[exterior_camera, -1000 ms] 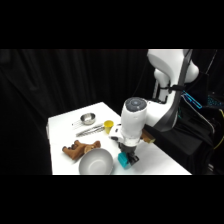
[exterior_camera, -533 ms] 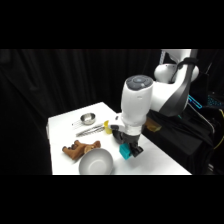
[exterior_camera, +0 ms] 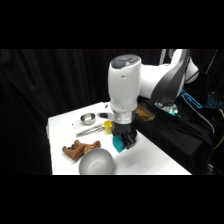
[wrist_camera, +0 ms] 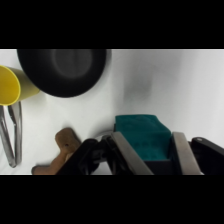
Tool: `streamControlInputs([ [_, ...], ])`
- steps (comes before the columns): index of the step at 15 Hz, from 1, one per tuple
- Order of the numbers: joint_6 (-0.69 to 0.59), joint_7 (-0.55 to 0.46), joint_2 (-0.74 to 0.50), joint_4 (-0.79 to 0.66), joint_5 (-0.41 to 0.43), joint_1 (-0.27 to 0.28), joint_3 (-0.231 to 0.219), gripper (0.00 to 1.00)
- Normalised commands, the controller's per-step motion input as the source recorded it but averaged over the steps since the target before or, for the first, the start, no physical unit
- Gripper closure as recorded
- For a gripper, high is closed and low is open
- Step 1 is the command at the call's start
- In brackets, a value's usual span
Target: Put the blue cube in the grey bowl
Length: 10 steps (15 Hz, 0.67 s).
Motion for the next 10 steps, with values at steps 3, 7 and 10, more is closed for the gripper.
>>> streamControlInputs([
  [3,-0.18,-0.22,0.14,0.39,0.074,-0.188,0.085,0.73],
  [7,-0.16,-0.22,0.27,0.48,0.081,-0.157,0.044,0.73],
  [10,-0.15,-0.24,0.35,0.51,0.128,-0.119,0.035,0.73],
])
